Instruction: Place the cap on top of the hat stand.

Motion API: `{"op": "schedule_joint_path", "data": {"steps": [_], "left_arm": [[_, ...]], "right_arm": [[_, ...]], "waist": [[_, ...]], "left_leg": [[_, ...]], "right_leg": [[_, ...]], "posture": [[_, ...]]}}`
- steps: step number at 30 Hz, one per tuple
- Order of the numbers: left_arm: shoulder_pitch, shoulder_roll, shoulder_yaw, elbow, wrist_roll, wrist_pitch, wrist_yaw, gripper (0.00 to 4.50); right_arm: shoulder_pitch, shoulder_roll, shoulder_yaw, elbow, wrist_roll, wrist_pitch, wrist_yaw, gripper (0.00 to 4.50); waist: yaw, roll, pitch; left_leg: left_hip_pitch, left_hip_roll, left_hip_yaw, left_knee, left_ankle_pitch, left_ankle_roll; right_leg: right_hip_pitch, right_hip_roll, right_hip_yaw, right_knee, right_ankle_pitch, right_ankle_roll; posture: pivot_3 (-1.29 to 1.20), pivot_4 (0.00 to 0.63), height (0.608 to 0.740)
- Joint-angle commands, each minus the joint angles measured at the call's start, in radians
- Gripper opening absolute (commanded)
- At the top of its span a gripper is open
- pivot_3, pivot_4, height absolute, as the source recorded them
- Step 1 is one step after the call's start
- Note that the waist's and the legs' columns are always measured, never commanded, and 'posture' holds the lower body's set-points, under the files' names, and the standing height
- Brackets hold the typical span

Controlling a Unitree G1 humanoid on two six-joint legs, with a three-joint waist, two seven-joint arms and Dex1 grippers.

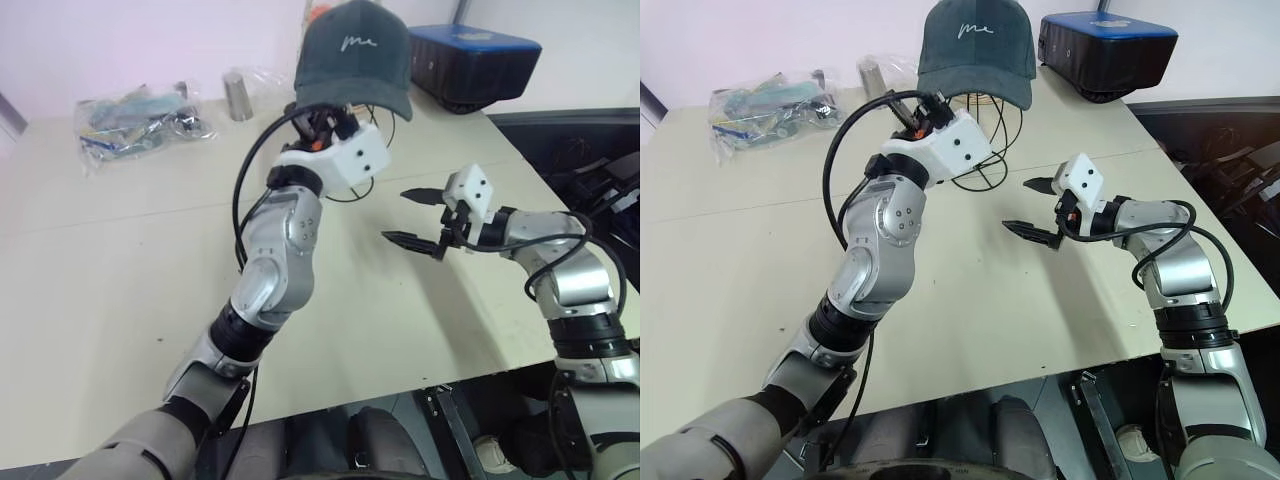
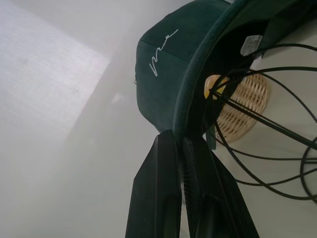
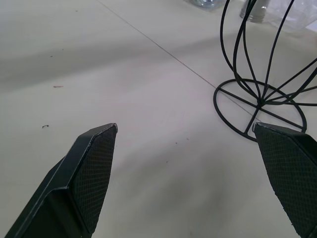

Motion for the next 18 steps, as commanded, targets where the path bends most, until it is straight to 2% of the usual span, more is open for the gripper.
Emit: {"op": "schedule_joint_path", "data": {"steps": [1,18], "left_arm": [[0.005,-0.006,-0.012,-0.062,0.023,-0.010,-0.012,0.12],[0.128,0.010,-0.073,-0.139,0.091,-0.069,-0.036,0.12]], "right_arm": [[-0.025,-0.007,-0.016,-0.011,-0.001,-0.012,0.004,4.50],[-0.043,-0.009,-0.005,-0.006,-0.005,0.001,0.029,4.50]], "waist": [[0.000,0.000,0.000],[0.000,0.000,0.000]], "left_leg": [[0.000,0.000,0.000,0.000,0.000,0.001],[0.000,0.000,0.000,0.000,-0.002,0.003]], "right_leg": [[0.000,0.000,0.000,0.000,0.000,0.000],[0.000,0.000,0.000,0.000,0.000,0.000]], "posture": [[0.00,0.150,0.740],[0.00,0.150,0.740]]}}
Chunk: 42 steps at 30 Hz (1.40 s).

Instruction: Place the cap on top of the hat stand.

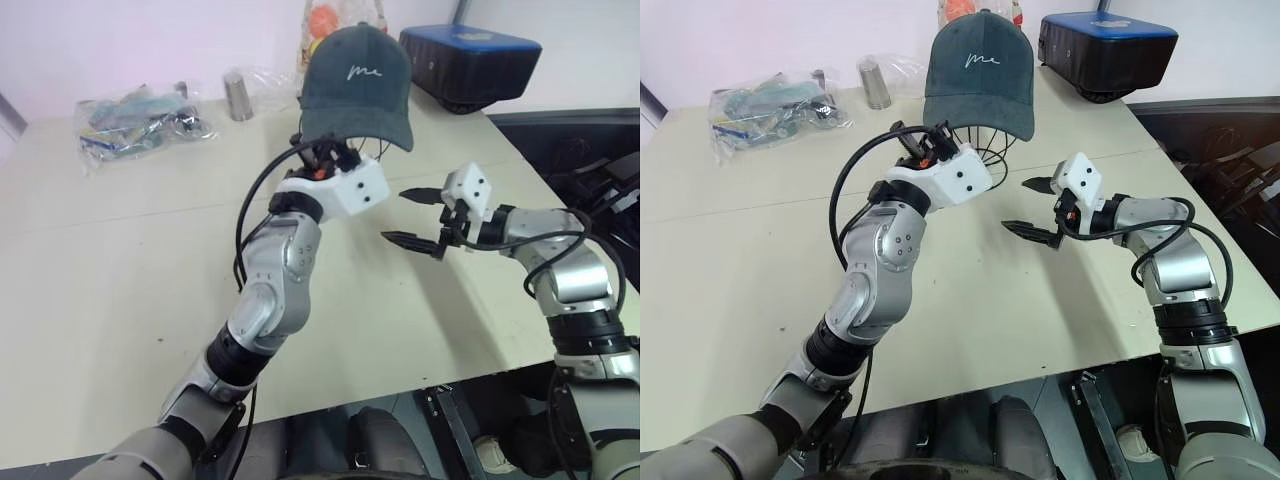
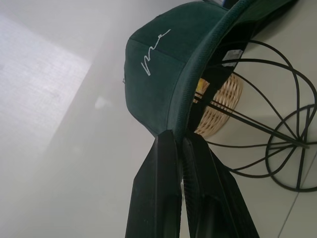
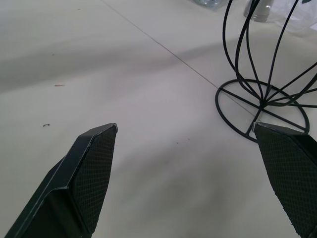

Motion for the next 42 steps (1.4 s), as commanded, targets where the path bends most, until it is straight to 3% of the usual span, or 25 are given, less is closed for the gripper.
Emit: {"op": "schedule_joint_path", "data": {"steps": [1,15,27,42], "left_arm": [[0.013,0.004,-0.036,-0.056,0.053,-0.039,0.001,0.12],[0.066,0.000,-0.068,-0.002,0.202,-0.070,0.031,0.12],[0.080,-0.014,-0.063,0.015,0.196,-0.094,-0.052,0.12],[0.070,-0.023,-0.040,0.028,0.173,-0.131,-0.005,0.12]], "right_arm": [[-0.022,-0.012,-0.015,-0.026,0.005,0.002,0.008,4.50],[-0.014,-0.054,-0.035,-0.072,0.023,0.050,0.020,4.50],[-0.026,-0.064,-0.032,-0.080,0.022,0.056,0.017,4.50],[-0.048,-0.059,-0.034,-0.056,0.014,0.035,0.007,4.50]], "waist": [[0.001,0.000,0.000],[0.001,0.000,0.000],[0.001,0.000,0.000],[0.001,0.000,0.000]], "left_leg": [[0.000,0.000,0.000,0.000,0.000,0.000],[0.000,0.000,0.000,0.000,0.000,0.000],[0.000,0.000,0.000,0.000,0.000,0.000],[0.000,0.000,0.000,0.000,0.000,0.001]], "right_leg": [[0.000,0.000,0.000,0.000,0.000,0.000],[0.000,0.000,0.000,0.000,0.000,0.000],[0.000,0.000,0.000,0.000,0.000,0.000],[0.000,0.000,0.000,0.000,0.000,0.000]], "posture": [[0.00,0.150,0.740],[0.00,0.150,0.740],[0.00,0.150,0.740],[0.00,0.150,0.740]]}}
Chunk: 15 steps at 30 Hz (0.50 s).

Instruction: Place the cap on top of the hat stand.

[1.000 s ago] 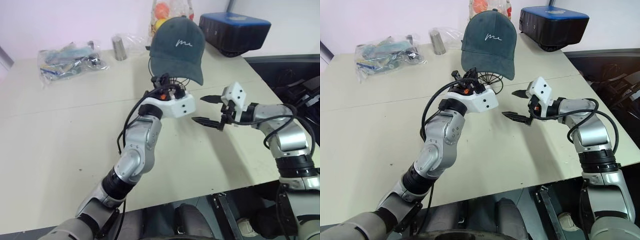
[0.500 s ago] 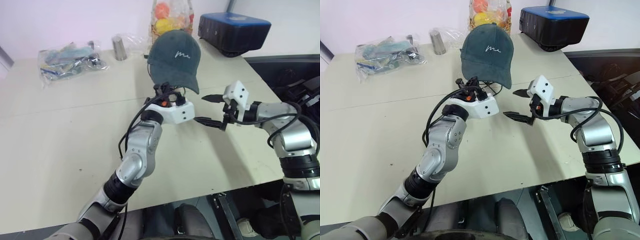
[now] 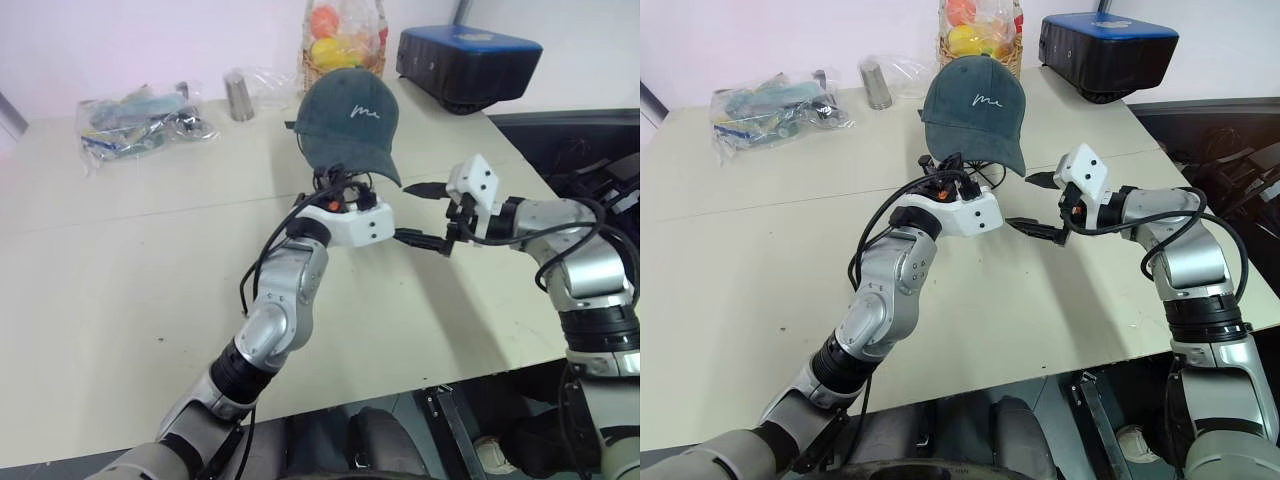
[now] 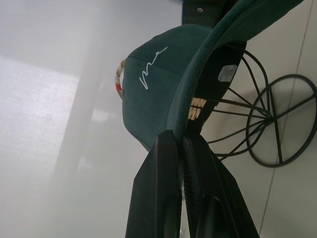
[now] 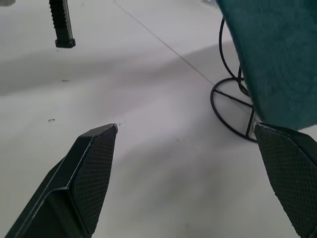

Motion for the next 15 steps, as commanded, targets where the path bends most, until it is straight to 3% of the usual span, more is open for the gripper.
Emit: {"op": "schedule_joint_path", "data": {"steps": [1,3,9,12,15], "left_arm": [[-0.010,-0.012,0.019,-0.028,-0.007,-0.029,0.042,0.12],[-0.004,-0.014,0.020,-0.035,-0.011,-0.035,0.053,0.12],[0.010,-0.014,0.024,-0.050,-0.025,-0.050,0.053,3.07],[0.019,-0.007,0.022,-0.067,-0.026,-0.055,0.036,4.35],[0.029,0.000,0.032,-0.099,-0.098,-0.090,0.005,4.43]], "right_arm": [[-0.028,-0.007,-0.032,-0.010,0.004,-0.018,-0.004,4.50],[-0.029,-0.007,-0.030,-0.007,0.003,-0.021,-0.002,4.50],[-0.039,-0.007,-0.024,0.006,0.001,-0.027,0.004,4.50],[-0.046,-0.005,-0.020,0.015,-0.001,-0.031,0.007,4.50],[-0.054,-0.001,-0.015,0.024,-0.005,-0.035,0.011,4.50]], "waist": [[0.000,0.000,0.000],[0.000,0.000,0.000],[0.000,0.000,0.000],[-0.001,0.000,0.000],[-0.001,0.000,0.000]], "left_leg": [[0.000,0.000,0.000,0.000,0.000,0.000],[0.000,0.000,0.000,0.000,0.000,0.000],[0.000,0.000,0.000,0.000,0.000,0.000],[0.000,0.000,0.000,0.000,0.000,0.000],[0.000,0.000,0.000,0.000,0.000,0.000]], "right_leg": [[0.000,0.000,0.000,0.000,0.000,0.000],[0.000,0.000,0.000,0.000,0.000,0.000],[0.000,0.000,0.000,0.000,0.000,0.000],[0.000,0.000,0.000,0.000,0.000,0.000],[0.000,0.000,0.000,0.000,0.000,0.000]], "posture": [[0.00,0.150,0.740],[0.00,0.150,0.740],[0.00,0.150,0.740],[0.00,0.150,0.740],[0.00,0.150,0.740]]}}
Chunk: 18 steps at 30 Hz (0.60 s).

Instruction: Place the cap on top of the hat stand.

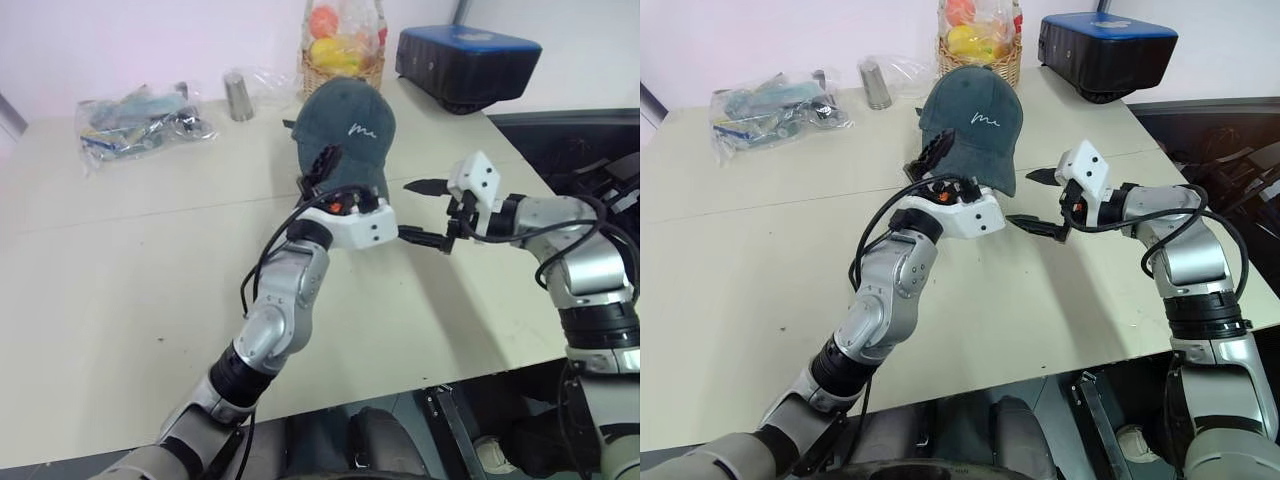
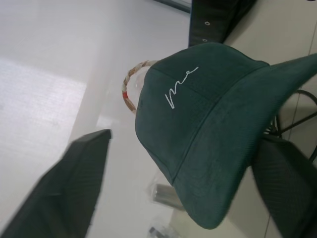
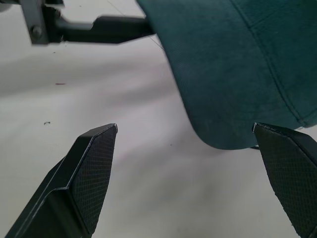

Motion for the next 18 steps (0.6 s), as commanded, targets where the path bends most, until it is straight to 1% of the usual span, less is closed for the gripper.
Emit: {"op": "schedule_joint_path", "data": {"steps": [1,5,8,10,13,16,18], "left_arm": [[0.001,0.006,0.028,-0.081,-0.083,-0.053,-0.047,4.43],[0.008,0.019,0.048,-0.126,-0.183,-0.088,-0.117,4.43],[-0.013,-0.010,0.089,-0.148,-0.302,-0.068,-0.182,4.43],[-0.031,-0.027,0.110,-0.156,-0.354,-0.055,-0.206,4.43],[-0.057,-0.020,0.120,-0.164,-0.390,-0.007,-0.279,4.43],[-0.059,-0.017,0.148,-0.221,-0.513,0.004,-0.349,4.43],[-0.089,-0.082,0.183,-0.214,-0.563,0.052,-0.309,4.43]], "right_arm": [[-0.038,-0.001,-0.015,-0.004,-0.003,-0.022,0.005,4.50],[-0.045,0.001,-0.013,0.007,-0.007,-0.028,0.011,4.50],[-0.056,0.002,-0.012,0.021,-0.011,-0.035,0.016,4.50],[-0.059,0.002,-0.013,0.028,-0.013,-0.040,0.019,4.50],[-0.064,0.001,-0.012,0.036,-0.014,-0.046,0.023,4.50],[-0.067,0.002,-0.013,0.042,-0.017,-0.051,0.027,4.50],[-0.071,0.004,-0.014,0.050,-0.019,-0.056,0.029,4.50]], "waist": [[0.000,0.000,0.000],[0.000,0.000,0.000],[0.000,0.000,0.000],[0.000,0.000,0.000],[-0.001,0.000,0.000],[-0.002,0.000,0.000],[0.000,0.000,0.000]], "left_leg": [[0.000,0.000,0.000,0.000,0.000,0.000],[0.000,0.000,0.000,0.000,0.000,0.000],[0.000,0.000,0.000,0.000,0.000,0.000],[0.000,0.000,0.000,0.000,0.000,0.000],[0.000,0.000,0.000,0.000,0.000,0.000],[0.000,0.000,0.000,0.000,0.000,0.000],[0.000,0.000,0.000,0.000,0.000,0.000]], "right_leg": [[0.000,0.000,0.000,0.000,0.000,0.000],[0.000,0.000,0.000,0.000,0.000,0.000],[0.000,0.000,0.000,0.000,0.000,0.000],[0.000,0.000,0.000,0.000,0.000,0.000],[0.000,0.000,0.000,0.000,0.000,0.000],[0.000,0.000,0.000,0.000,0.000,0.000],[0.000,0.000,0.000,0.000,0.000,0.000]], "posture": [[0.00,0.150,0.740],[0.00,0.150,0.740],[0.00,0.150,0.740],[0.00,0.150,0.740],[0.00,0.150,0.740],[0.00,0.150,0.740],[0.00,0.150,0.740]]}}
